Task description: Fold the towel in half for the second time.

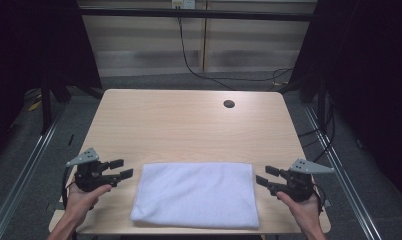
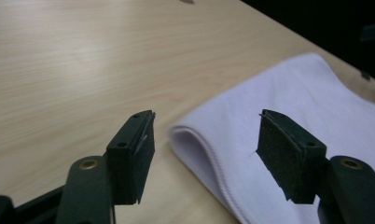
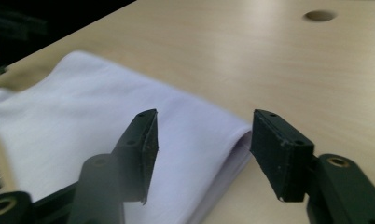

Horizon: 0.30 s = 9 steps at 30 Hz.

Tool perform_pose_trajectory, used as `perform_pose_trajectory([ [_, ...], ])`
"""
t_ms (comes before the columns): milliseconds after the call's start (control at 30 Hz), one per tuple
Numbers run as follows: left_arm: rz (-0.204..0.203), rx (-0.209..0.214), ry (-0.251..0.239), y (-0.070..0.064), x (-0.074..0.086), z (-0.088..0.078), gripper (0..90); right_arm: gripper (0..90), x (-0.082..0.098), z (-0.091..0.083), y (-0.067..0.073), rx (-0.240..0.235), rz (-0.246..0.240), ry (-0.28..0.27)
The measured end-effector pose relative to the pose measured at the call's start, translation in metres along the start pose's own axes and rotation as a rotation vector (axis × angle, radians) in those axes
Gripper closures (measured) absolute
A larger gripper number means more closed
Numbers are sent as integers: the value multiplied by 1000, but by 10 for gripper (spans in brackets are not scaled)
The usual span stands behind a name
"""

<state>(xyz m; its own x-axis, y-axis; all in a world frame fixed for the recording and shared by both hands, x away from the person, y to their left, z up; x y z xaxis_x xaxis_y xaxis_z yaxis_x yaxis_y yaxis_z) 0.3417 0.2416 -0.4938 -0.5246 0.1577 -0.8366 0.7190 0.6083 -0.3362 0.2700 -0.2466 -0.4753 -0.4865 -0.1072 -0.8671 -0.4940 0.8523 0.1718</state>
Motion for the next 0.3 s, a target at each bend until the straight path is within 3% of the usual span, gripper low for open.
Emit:
perform_pose_trajectory([
  [67, -20, -27, 6, 12, 5, -2, 333, 366, -4, 2, -9, 17, 24, -19],
  [100, -37, -42, 8, 17, 9, -2, 332, 342, -4, 3, -14, 48, 27, -29],
  [167, -63, -75, 29, 18, 17, -1, 324, 336, -1, 3, -19, 75, 41, -48],
  [300, 11, -110, 52, 8, 21, 2, 279, 288, 13, 7, -20, 98, 45, 0],
])
Point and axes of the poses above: each handheld gripper's, and its own axes: z roughly forward along the jaws, x roughly out of its underside, y roughly to its left, the point moved 7 cm from there along z, roughly forward along the jaws, and after that the axes turned 5 degrees about x, right-handed, at the moved point
